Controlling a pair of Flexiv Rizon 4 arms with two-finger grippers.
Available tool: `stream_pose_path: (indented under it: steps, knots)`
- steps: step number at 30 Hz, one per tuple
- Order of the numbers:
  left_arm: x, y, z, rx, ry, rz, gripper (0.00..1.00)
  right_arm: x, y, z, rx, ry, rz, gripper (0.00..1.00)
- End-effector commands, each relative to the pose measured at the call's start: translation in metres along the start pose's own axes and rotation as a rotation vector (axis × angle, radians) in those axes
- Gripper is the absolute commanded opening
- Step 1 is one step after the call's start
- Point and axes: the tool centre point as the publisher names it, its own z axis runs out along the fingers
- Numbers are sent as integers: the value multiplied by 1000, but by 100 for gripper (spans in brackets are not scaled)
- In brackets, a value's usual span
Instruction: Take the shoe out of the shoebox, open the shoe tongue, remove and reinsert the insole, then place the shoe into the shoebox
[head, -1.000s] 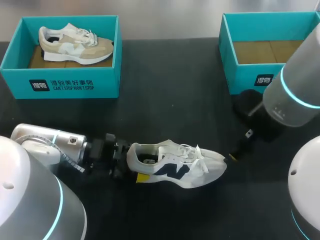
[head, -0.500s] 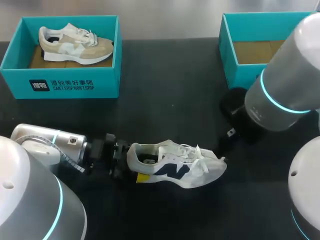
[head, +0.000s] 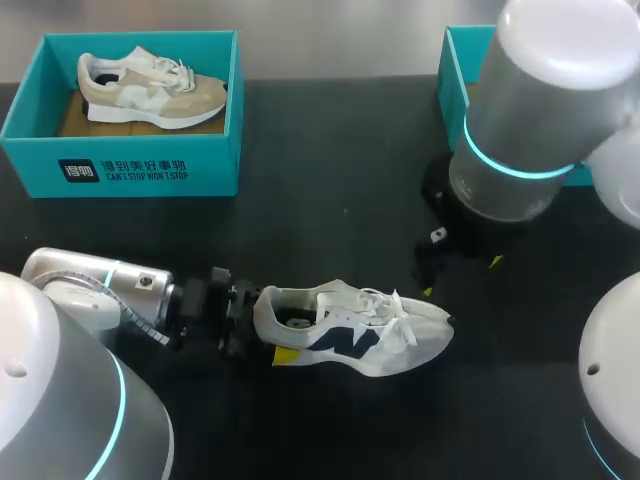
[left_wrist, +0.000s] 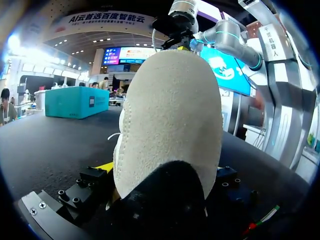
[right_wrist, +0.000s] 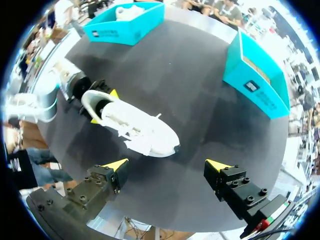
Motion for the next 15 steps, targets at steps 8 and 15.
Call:
stream_pose_path:
  steps: [8, 15]
  knots:
    - [-1, 1, 2, -3, 4, 0, 0, 3, 24, 6, 84, -11, -15, 100]
    - [-1, 1, 2, -3, 4, 0, 0, 3, 22, 11, 121, 36, -129, 100]
